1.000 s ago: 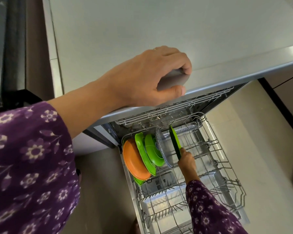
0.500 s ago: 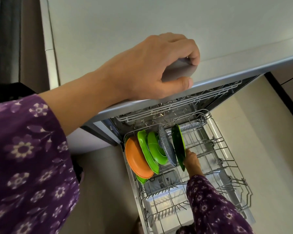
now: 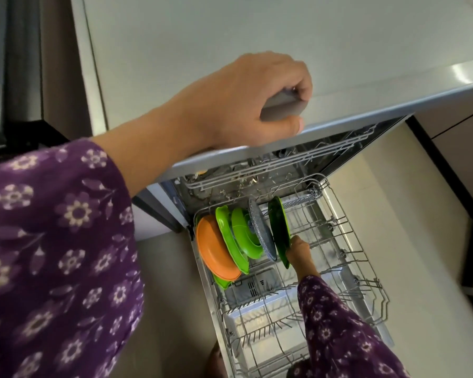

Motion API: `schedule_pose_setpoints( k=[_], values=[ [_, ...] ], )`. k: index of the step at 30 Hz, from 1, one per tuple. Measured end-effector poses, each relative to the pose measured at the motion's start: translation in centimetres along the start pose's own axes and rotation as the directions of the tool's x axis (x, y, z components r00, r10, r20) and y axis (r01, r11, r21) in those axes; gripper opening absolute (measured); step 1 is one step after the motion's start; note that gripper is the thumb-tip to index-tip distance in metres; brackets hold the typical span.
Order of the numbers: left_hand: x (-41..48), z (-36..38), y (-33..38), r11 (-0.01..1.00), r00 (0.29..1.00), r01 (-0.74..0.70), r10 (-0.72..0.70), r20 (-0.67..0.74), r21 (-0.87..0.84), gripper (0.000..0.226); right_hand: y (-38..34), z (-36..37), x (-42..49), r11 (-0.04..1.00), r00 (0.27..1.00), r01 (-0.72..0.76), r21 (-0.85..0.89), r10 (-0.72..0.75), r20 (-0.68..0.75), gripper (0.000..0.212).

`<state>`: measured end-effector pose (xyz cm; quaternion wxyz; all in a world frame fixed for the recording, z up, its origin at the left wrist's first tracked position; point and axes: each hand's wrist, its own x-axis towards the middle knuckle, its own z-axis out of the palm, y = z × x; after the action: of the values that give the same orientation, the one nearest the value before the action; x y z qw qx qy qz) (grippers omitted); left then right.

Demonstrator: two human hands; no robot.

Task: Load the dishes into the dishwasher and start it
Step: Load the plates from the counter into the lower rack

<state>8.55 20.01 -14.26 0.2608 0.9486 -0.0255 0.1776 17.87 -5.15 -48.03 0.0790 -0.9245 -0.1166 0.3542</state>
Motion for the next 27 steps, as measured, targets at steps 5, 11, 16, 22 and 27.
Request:
schedule_pose_setpoints(
  k=[5, 11, 16, 22, 27],
  values=[
    [-0.1, 0.1, -0.2, 1.0, 1.0, -0.024, 0.024, -0.019, 0.014, 0.033, 0.1, 1.9, -1.9, 0.999, 0.999, -0.032, 0.033, 0.034, -0.042, 0.028],
    [-0.4, 0.0, 0.3, 0.999, 1.0, -0.018, 0.018, 0.0, 0.044, 0.032, 0.0, 2.3, -6.9, 0.993, 0.997, -0.03, 0.11, 0.038, -0.069, 0.04],
    [-1.0, -0.5, 1.4, 0.956, 0.999, 0.044, -0.034, -0.04, 0.292, 0.035, -0.9, 2.0, -13.2, 1.0, 1.0, 0.006, -0.006, -0.006, 0.009, 0.044],
    [-9.6, -1.6, 5.1, 0.93, 0.982, 0.173, -0.138, -0.128, 0.324, 0.04, -4.5, 2.4, -21.7, 0.986, 0.991, 0.119, -0.121, -0.11, 0.076, 0.022],
    [-21.7, -7.8, 5.8, 0.901, 0.957, 0.285, -0.249, -0.147, 0.327, 0.039, -11.6, 2.8, -29.6, 0.939, 0.94, 0.336, -0.077, -0.329, 0.094, 0.029]
  ],
)
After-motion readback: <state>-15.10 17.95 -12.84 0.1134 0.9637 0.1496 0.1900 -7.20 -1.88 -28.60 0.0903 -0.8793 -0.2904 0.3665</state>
